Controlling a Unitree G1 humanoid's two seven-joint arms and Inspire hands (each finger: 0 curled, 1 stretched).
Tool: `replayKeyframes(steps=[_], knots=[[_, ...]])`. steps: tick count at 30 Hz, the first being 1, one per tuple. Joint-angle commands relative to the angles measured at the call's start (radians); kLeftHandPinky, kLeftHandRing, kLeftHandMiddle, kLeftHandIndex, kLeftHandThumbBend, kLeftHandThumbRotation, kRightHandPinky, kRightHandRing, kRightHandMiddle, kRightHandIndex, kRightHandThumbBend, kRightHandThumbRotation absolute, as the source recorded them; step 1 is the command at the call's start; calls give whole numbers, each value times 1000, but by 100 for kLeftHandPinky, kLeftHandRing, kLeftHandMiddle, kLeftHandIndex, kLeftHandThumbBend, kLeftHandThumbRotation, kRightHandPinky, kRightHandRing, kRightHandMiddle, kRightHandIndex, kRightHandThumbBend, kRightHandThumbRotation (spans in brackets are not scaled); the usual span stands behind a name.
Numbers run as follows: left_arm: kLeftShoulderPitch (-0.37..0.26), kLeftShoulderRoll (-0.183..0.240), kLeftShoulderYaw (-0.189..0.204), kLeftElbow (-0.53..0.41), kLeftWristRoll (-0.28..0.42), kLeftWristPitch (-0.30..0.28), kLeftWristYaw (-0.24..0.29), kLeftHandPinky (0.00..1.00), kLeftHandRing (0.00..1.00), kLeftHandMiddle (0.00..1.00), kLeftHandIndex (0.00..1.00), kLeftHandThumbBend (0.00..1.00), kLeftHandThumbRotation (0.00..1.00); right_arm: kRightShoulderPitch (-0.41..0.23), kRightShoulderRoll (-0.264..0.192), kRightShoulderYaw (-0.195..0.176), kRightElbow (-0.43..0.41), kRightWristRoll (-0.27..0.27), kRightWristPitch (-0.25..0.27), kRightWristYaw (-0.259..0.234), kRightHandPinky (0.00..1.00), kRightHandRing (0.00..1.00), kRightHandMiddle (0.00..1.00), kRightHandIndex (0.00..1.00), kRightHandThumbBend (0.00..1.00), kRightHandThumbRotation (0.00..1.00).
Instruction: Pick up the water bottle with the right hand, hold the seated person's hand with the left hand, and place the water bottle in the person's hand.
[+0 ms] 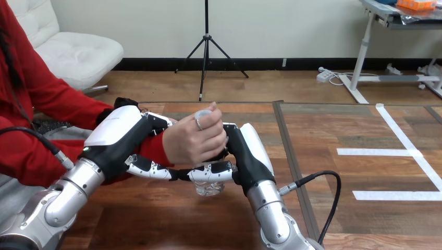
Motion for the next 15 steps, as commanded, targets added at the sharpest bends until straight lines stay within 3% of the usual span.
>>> replayKeyframes(steps=[1,15], knots=[[-26,-15,-4,-24,-1,-26,3,32,37,43,43,78,4,-44,-6,-22,-88,19,-13,-8,33,39,48,48,89,0],[-30,-15,-7,-19,11,-22,16,32,37,43,43,78,4,-43,-13,-27,-81,21,-20,-11,34,40,49,48,88,0]])
